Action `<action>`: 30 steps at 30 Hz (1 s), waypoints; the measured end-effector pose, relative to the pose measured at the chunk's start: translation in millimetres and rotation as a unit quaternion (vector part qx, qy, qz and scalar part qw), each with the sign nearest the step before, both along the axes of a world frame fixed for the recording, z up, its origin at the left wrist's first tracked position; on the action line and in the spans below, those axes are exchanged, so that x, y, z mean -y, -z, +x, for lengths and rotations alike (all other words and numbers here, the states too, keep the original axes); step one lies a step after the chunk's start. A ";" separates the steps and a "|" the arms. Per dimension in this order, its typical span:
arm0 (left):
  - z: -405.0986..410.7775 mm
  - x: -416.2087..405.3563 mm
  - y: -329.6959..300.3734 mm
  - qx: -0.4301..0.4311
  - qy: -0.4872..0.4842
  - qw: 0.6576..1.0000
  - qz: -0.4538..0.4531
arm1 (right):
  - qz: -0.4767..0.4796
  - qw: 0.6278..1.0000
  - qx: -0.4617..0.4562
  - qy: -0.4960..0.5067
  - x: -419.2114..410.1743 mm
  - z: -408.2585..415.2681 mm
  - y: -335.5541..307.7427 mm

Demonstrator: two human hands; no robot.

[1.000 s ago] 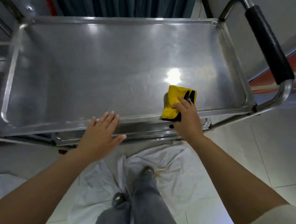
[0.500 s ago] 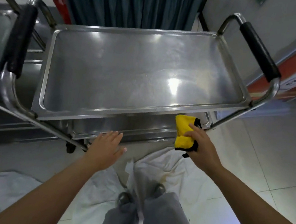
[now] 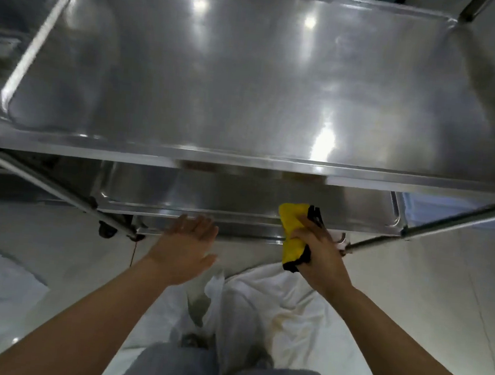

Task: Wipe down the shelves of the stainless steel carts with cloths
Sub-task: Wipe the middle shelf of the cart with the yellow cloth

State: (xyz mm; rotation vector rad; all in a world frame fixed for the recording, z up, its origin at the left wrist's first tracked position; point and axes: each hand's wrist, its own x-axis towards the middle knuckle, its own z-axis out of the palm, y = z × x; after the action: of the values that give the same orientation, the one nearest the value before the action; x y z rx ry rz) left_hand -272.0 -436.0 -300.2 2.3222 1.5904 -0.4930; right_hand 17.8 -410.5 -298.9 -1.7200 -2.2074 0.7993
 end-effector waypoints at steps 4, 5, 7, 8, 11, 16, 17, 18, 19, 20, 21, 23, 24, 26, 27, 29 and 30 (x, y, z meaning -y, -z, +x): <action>13.8 -40.0 76.5 -0.004 0.035 0.999 0.036 | 0.028 0.998 0.040 -0.042 -36.7 16.3 72.3; 17.3 -51.3 93.5 0.017 0.029 0.997 0.070 | 0.052 0.996 0.029 -0.060 -46.2 17.8 86.0; 24.7 -72.9 118.9 0.064 0.002 0.990 0.123 | 0.110 0.990 -0.004 -0.086 -62.5 20.1 113.4; 28.3 -83.1 129.4 0.080 -0.009 0.986 0.146 | 0.133 0.987 -0.013 -0.088 -69.4 20.8 126.7; 41.8 -109.4 154.8 0.119 -0.025 0.970 0.209 | 0.161 0.982 0.018 -0.097 -82.0 20.0 161.1; 60.2 -127.8 183.4 0.139 -0.027 0.955 0.261 | 0.179 0.974 0.093 -0.107 -88.6 23.9 186.6; 61.5 -128.1 186.5 0.132 -0.022 0.953 0.271 | 0.183 0.971 0.099 -0.113 -89.3 28.0 186.2; 61.6 -127.7 188.8 0.121 -0.016 0.953 0.276 | 0.186 0.969 0.105 -0.121 -89.6 33.6 184.7; 60.4 -128.0 191.4 0.110 -0.012 0.953 0.282 | 0.186 0.969 0.104 -0.124 -90.0 40.8 183.3; 58.7 -129.0 194.3 0.099 -0.011 0.953 0.285 | 0.182 0.972 0.088 -0.119 -91.1 48.9 181.9; 57.2 -130.5 196.7 0.091 -0.012 0.955 0.281 | 0.170 0.978 0.058 -0.105 -92.0 58.1 180.6; 55.4 -133.3 200.0 0.086 -0.018 0.959 0.271 | 0.132 0.989 -0.010 -0.068 -94.5 78.9 176.9; 55.2 -134.2 200.7 0.084 -0.021 0.959 0.270 | 0.120 0.991 -0.023 -0.054 -95.9 90.8 175.6; 54.3 -133.9 202.9 0.076 -0.026 0.960 0.269 | 0.120 0.992 -0.014 -0.022 -98.5 116.1 174.8; 54.3 -133.3 203.7 0.073 -0.033 0.959 0.271 | 0.123 0.992 -0.017 0.002 -100.2 127.7 174.8; 54.3 -132.4 203.4 0.072 -0.055 0.959 0.267 | 0.121 0.989 -0.060 0.066 -104.7 140.7 176.5; 55.3 -132.5 202.0 0.080 -0.068 0.958 0.265 | 0.122 0.984 -0.082 0.099 -106.6 141.9 177.4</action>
State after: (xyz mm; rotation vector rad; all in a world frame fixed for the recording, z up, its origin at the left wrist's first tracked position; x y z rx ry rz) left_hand -216.7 -303.6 -502.2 2.4998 1.9664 0.1787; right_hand 159.6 -303.9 -476.4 -1.6560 -1.9015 0.5729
